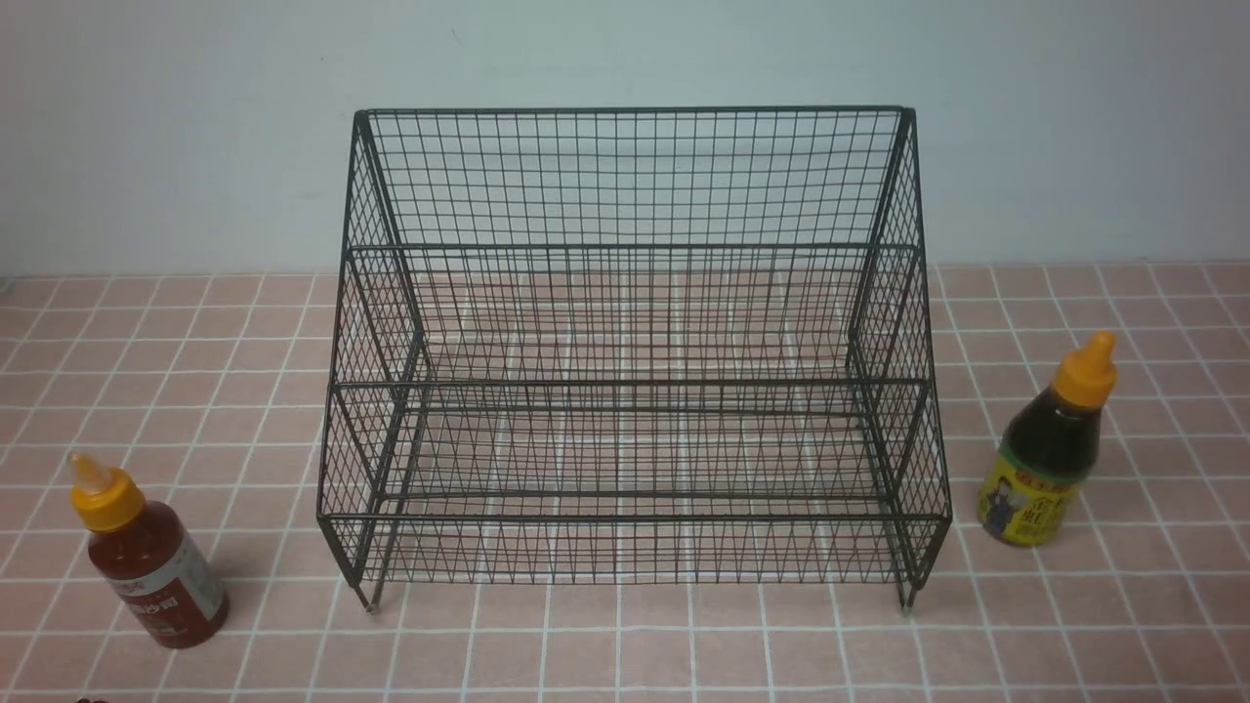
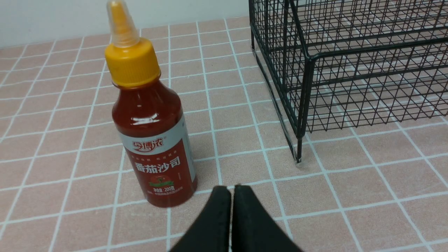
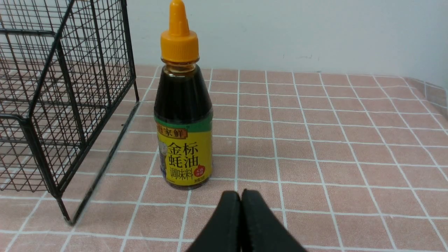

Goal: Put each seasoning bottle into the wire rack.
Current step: Use the right arm to grab the condiment bottle closest to it

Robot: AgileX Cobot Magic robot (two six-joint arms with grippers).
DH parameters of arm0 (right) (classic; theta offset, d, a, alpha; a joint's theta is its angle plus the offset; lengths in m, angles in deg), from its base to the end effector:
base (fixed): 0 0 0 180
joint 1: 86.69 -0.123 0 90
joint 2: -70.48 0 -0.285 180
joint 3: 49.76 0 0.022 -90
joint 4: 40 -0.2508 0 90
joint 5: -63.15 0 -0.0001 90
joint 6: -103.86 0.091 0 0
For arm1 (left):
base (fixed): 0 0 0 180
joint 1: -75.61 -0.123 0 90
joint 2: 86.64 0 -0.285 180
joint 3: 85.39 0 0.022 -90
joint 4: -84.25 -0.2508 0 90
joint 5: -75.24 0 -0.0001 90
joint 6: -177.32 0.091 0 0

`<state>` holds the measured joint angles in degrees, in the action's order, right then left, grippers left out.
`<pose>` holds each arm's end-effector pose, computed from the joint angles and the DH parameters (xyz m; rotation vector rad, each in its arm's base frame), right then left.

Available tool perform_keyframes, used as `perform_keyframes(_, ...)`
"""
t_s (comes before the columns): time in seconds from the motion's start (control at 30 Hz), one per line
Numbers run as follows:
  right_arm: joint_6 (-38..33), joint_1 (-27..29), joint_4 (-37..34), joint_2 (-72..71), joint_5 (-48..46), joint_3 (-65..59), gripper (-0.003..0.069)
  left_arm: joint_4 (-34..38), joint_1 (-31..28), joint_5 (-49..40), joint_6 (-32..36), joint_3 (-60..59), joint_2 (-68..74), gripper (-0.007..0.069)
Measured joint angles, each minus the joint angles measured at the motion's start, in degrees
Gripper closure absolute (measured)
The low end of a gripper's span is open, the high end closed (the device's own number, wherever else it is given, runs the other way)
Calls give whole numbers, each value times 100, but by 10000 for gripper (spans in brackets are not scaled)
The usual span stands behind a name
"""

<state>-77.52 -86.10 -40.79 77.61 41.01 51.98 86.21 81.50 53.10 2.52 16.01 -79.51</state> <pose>0.0522 -0.0001 0.1730 -0.0045 1.8767 -0.0100 0.0519 -0.0065 0.1710 0.1610 1.8758 -0.0421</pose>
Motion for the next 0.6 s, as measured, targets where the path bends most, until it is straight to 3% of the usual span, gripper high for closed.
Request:
perform_keyframes(0.33, 57, 0, -62, 0, 149, -17, 676, 0, 0, 0, 0, 0, 0, 634)
perform_keyframes(0.6, 998, 0, -2001, 0, 2163, -51, 676, 0, 0, 0, 0, 0, 0, 634)
